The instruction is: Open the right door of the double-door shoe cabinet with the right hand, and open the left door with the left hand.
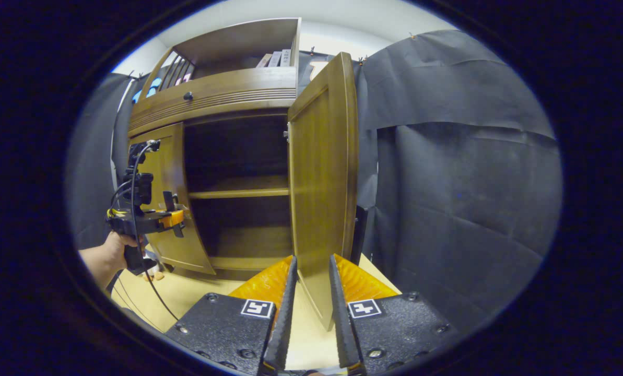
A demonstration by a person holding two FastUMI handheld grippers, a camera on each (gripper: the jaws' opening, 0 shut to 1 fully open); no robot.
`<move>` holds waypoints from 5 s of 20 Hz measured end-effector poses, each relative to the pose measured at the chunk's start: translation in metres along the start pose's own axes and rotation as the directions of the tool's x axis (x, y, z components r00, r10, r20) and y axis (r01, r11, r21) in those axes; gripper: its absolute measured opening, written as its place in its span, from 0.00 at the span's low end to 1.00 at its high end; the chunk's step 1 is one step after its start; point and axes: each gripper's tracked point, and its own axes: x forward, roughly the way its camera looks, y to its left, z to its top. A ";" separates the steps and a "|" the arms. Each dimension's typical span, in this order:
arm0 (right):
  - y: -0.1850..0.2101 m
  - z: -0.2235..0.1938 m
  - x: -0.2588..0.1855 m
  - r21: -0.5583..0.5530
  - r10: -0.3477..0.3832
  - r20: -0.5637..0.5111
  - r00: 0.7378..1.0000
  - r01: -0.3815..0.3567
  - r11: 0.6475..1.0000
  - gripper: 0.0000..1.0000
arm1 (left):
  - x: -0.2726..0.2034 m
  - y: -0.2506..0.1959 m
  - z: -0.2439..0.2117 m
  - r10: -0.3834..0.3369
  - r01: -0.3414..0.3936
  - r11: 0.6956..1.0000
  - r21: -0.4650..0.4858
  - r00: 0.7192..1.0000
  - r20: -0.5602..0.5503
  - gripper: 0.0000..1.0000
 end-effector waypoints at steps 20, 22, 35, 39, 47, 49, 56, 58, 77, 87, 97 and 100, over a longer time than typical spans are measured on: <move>0.115 0.000 0.027 -0.088 0.331 -0.054 0.942 -0.334 0.938 0.39 | -0.099 0.025 -0.020 0.069 -0.069 0.996 -0.052 0.998 -0.005 0.22; 0.131 0.000 0.029 -0.092 0.368 -0.059 0.928 -0.372 0.924 0.41 | -0.109 0.030 -0.022 0.076 -0.076 0.995 -0.057 0.997 -0.007 0.22; 0.200 -0.009 0.037 -0.134 0.520 -0.099 0.849 -0.529 0.838 0.39 | -0.164 0.075 -0.039 0.192 -0.194 0.976 -0.097 0.981 -0.029 0.22; 0.202 -0.013 0.049 -0.134 0.497 -0.123 0.859 -0.510 0.849 0.41 | -0.182 0.095 -0.046 0.247 -0.251 0.961 -0.114 0.968 -0.045 0.21; 0.211 -0.026 0.063 -0.105 0.454 -0.177 0.873 -0.475 0.874 0.47 | -0.207 0.138 -0.058 0.340 -0.345 0.929 -0.136 0.939 -0.057 0.21; 0.214 -0.029 0.064 -0.104 0.452 -0.183 0.873 -0.475 0.874 0.50 | -0.212 0.152 -0.054 0.360 -0.360 0.921 -0.152 0.933 -0.027 0.21; 0.220 -0.027 0.068 -0.102 0.423 -0.171 0.890 -0.443 0.891 0.48 | -0.220 0.162 -0.059 0.312 -0.311 0.934 -0.176 0.950 -0.024 0.15; 0.220 -0.029 0.070 -0.103 0.408 -0.176 0.896 -0.429 0.898 0.48 | -0.225 0.166 -0.063 0.302 -0.303 0.936 -0.179 0.953 -0.033 0.15; 0.200 -0.020 0.071 -0.121 0.281 -0.162 0.946 -0.302 0.946 0.50 | -0.294 0.234 -0.012 0.593 -0.590 0.805 -0.058 0.796 0.125 0.29; 0.179 0.030 0.059 -0.179 0.221 0.000 0.975 -0.217 0.960 0.54 | -0.225 0.098 0.026 0.326 -0.312 0.945 -0.099 0.925 0.195 0.51; 0.170 0.061 0.046 -0.184 0.239 0.095 0.966 -0.219 0.958 1.00 | -0.183 0.036 0.044 0.169 -0.147 0.982 -0.122 0.966 0.195 0.69; 0.161 0.072 0.044 -0.136 0.236 0.108 0.966 -0.221 0.966 1.00 | -0.181 0.036 0.053 0.164 -0.139 0.980 -0.139 0.967 0.194 0.80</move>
